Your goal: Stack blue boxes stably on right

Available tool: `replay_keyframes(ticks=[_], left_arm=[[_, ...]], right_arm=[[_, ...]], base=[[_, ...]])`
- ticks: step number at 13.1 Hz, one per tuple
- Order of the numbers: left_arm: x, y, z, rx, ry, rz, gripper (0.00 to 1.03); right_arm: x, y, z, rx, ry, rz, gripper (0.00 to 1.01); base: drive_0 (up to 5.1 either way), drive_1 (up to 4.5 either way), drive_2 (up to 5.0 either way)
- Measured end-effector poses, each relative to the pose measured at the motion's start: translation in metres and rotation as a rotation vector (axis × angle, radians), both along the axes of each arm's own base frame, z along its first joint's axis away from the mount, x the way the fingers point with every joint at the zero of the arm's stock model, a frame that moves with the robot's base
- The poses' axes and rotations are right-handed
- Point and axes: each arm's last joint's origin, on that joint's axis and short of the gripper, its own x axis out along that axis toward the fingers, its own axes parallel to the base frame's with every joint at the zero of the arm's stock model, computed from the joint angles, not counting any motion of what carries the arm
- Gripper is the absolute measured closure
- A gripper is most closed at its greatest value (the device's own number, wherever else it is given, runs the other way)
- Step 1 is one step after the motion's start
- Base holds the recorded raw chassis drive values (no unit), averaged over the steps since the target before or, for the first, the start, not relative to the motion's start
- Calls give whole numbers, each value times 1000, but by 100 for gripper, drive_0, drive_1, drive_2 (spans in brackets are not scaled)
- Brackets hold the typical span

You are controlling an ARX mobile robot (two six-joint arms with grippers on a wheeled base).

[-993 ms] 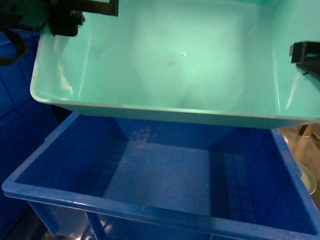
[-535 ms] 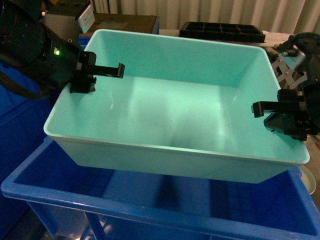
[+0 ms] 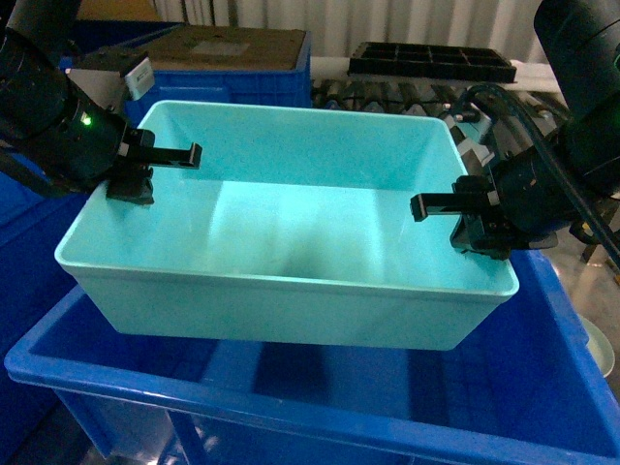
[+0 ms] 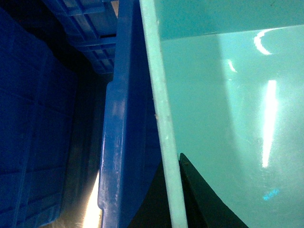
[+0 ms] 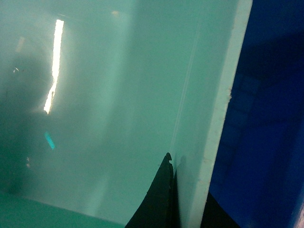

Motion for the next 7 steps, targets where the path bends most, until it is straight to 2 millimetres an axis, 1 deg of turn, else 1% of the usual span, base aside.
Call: replay_keyframes(ticks=[2,4,5,7], left_arm=[[-1,-7,-2,-3,-8,-19,101],[-1,-10,-6,-16,-1,-27,101],[-1,-11,-7,-21,1,-28,101],[0,-10,-8,-17,3,-23,101]], right_arm=[[1,-20,-5,8,22,-35,99],[3,-35,-7,15,34,-45,99],[4,-37,-7,11,31,-43,99],[4,-33,-8,7,29,-36,99]], base=[[0,0,0],[0,0,0],[0,0,0],[0,0,0]])
